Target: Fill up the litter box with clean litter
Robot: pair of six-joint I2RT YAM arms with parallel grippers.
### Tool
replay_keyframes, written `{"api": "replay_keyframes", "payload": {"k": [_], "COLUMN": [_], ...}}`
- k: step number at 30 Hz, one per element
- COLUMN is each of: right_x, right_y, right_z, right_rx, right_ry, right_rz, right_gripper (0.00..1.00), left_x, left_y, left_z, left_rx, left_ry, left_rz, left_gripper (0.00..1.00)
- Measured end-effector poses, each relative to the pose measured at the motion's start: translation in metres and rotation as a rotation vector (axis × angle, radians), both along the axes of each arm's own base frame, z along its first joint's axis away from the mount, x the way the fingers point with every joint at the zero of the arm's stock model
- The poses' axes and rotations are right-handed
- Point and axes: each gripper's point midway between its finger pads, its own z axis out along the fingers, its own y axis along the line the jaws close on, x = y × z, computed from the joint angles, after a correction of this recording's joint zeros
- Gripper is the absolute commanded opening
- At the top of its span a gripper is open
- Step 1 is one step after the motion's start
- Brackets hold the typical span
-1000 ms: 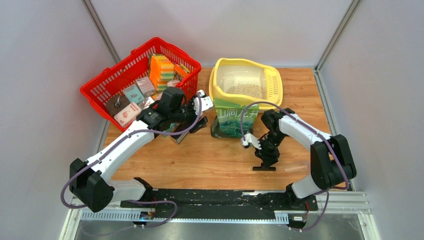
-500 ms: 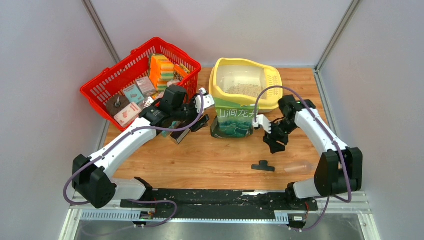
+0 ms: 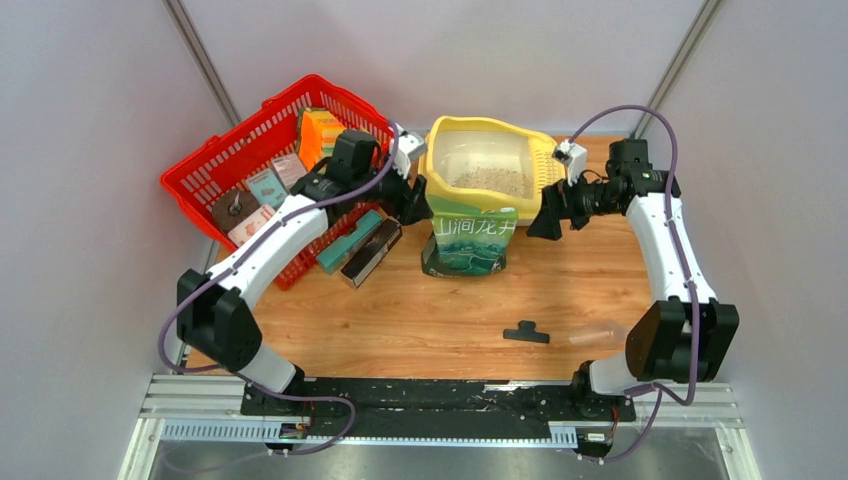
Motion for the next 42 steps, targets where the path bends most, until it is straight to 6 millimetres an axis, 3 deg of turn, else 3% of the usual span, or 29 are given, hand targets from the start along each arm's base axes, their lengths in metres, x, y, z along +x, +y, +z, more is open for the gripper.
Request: {"api": "replay_keyframes", "payload": {"k": [3,7,17,20,24,29,34,42], "right_x": [0.016,0.031,0.037,0.037,0.033,0.037,0.049,0.047], "right_y": [0.017,0.031,0.051,0.052,0.053,0.055,0.068,0.117], "right_z": [0.009,0.002,0.012,0.015,0.014,0.008,0.0,-0.006], "right_rx": [0.131,0.239,0.329,0.337,0.351,0.374,0.421,0.556], "right_ry": [0.061,0.169,0.205,0.204,0.218,0.259,0.305,0.468], "right_rz": [-0.043,-0.08,-0.075,-0.078,-0.096,-0.126,-0.083,0.078], "right_gripper": [1.0,1.0,1.0,1.0,1.0,1.0,1.0,1.0], "left_x": [0.017,0.027,0.042,0.042,0.045,0.037,0.013,-0.006], "left_y": [0.003,0.0,-0.036,-0.035,-0.025,-0.004,0.01,0.018], "left_z": [-0.013,-0.031,-0.028,-0.032,-0.023,0.001,0.027,-0.002], "left_rx": [-0.071,-0.114,-0.209,-0.211,-0.223,-0.206,-0.209,-0.159], "left_ry": [0.139,0.296,0.461,0.493,0.479,0.395,0.318,0.396], "left_rz": [0.073,0.129,0.078,0.087,0.1,0.115,0.097,0.112], "left_gripper": [0.8,0.81,0.81,0.81,0.8,0.8,0.79,0.79]}}
